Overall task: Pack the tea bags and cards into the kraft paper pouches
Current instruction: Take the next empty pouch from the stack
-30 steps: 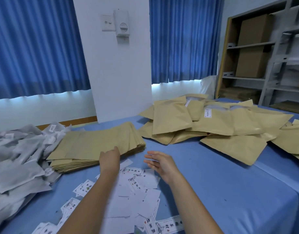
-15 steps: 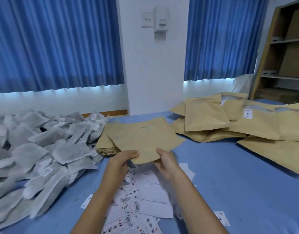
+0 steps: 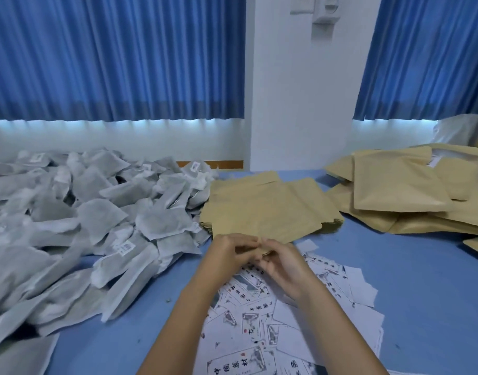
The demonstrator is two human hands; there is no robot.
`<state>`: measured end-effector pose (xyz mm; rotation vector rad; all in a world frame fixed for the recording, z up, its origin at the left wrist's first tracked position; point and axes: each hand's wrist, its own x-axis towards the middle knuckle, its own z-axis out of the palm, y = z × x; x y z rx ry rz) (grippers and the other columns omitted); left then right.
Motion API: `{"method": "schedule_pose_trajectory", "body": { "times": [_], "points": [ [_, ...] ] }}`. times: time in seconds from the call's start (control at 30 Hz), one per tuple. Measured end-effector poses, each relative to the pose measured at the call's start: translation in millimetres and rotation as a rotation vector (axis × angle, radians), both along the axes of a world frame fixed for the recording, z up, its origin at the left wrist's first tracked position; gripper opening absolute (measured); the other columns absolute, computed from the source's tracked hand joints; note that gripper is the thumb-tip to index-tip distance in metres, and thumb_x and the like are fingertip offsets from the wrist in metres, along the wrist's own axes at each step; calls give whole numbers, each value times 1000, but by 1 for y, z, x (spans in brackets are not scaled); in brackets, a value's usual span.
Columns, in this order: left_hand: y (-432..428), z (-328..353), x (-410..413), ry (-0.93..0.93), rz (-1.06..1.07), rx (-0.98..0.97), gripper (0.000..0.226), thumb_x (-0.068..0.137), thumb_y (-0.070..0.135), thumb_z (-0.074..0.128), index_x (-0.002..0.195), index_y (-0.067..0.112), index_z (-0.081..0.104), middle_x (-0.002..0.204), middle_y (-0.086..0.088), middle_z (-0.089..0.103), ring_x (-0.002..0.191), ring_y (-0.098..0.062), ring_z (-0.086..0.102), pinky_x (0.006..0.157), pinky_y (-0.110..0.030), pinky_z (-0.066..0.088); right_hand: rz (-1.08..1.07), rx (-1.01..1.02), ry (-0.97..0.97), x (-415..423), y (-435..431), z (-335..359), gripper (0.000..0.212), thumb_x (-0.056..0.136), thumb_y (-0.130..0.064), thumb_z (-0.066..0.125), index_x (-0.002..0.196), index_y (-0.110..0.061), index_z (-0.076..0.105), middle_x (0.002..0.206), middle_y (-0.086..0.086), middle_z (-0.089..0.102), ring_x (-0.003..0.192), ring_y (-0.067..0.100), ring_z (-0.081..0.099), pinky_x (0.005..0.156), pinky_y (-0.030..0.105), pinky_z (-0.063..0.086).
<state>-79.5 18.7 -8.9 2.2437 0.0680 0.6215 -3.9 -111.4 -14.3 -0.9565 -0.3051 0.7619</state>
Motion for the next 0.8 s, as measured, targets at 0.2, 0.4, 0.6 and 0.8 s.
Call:
{"method": "schedule_pose_trajectory", "body": {
  "times": [0.2,0.4,0.6,0.8],
  "points": [
    [-9,6,-7,-5,10,39,18,84,15,69,100,21,76,98,11,73,88,2,65,79,-17,51,15,-29,-35,-1,-7,-1,20,92,0,51,92,15,65,98,31,65,99,34,65,91,36,54],
    [-29,2,-6,-14,200,324,18,86,14,56,94,18,72,86,0,69,80,-18,59,66,-37,47,-3,-45,-67,-5,-7,2,14,90,10,52,100,13,61,91,20,69,93,26,67,90,35,55],
    [-32,-2,-3,-88,260,295,16,89,10,58,86,2,72,81,-11,68,78,-26,61,70,-42,47,-21,-78,-57,-5,-7,6,24,88,18,42,91,9,64,84,17,69,84,22,69,84,33,57],
    [-40,-9,3,29,325,381,17,90,12,53,97,7,67,96,-5,63,93,-20,56,72,-36,45,-141,-205,-144,-10,4,-3,38,87,14,31,67,-5,58,52,5,57,51,13,55,57,25,50]
  ]
}}
